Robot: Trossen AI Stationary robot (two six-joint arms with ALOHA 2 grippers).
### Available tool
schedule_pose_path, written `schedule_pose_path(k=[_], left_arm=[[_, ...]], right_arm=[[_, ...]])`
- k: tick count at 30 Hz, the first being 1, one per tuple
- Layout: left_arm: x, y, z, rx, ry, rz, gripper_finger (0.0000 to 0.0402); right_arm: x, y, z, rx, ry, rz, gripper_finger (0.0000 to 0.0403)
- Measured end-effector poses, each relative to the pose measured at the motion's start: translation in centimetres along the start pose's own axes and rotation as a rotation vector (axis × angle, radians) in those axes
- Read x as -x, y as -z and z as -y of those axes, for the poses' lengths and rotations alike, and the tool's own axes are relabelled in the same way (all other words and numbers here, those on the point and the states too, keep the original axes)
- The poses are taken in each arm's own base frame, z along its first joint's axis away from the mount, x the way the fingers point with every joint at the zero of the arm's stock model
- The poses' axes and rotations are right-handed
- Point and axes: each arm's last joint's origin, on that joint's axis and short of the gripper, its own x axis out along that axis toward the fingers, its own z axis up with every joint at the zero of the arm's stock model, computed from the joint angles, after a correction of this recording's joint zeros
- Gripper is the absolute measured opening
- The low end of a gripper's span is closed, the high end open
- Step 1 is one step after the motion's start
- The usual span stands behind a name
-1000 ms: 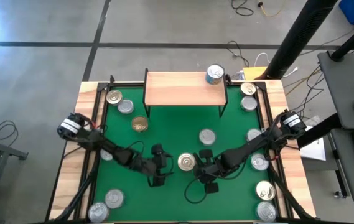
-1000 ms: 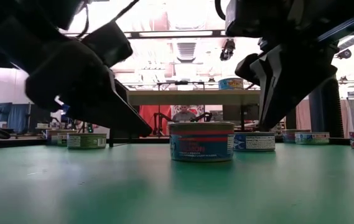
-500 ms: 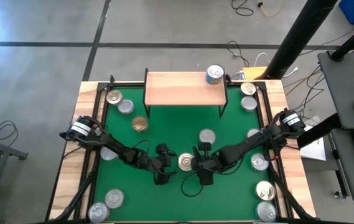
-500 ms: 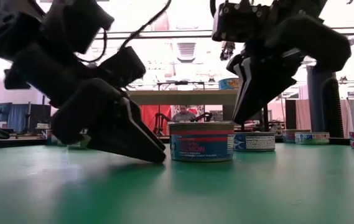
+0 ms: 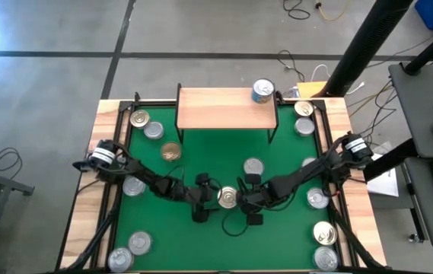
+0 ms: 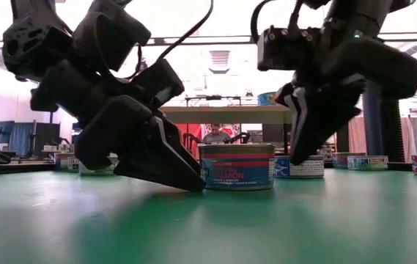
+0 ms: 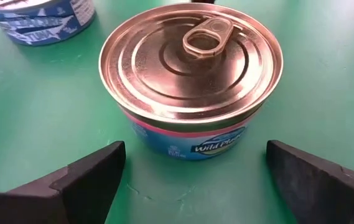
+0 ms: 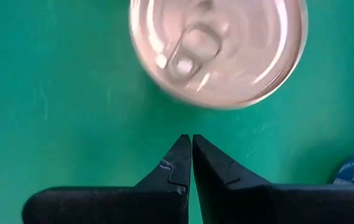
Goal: Stack canned seafood by type on shelf
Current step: Put the blue pink tuna can on the shelf
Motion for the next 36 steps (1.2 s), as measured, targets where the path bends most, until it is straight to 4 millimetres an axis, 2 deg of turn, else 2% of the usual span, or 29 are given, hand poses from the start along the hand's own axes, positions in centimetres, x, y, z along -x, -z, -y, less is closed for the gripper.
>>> schedule_pose_path(k=[8, 14, 24, 36], left_arm=[[-1.2, -0.6, 0.0, -0.043, 0.044, 0.04, 0.0373], [-1.8, -0.7, 0.2, -0.032, 0.05, 0.111, 0.0374], [-1.9, -1.1, 0.2, -0.048, 0.056, 0.183, 0.0374], [-1.8, -1.5, 0.2, 0.014, 0.06, 0.212, 0.0389]], right_arm=[[-0.7, -1.1, 1.4, 0.019, -0.02, 0.118, 0.0009], [-1.2, -1.0, 2.2, 0.018, -0.017, 0.1, 0.0009], [-2.0, 0.2, 2.6, -0.011, 0.016, 0.096, 0.0009], [-2.0, -0.2, 2.6, -0.009, 0.029, 0.14, 0.0009]])
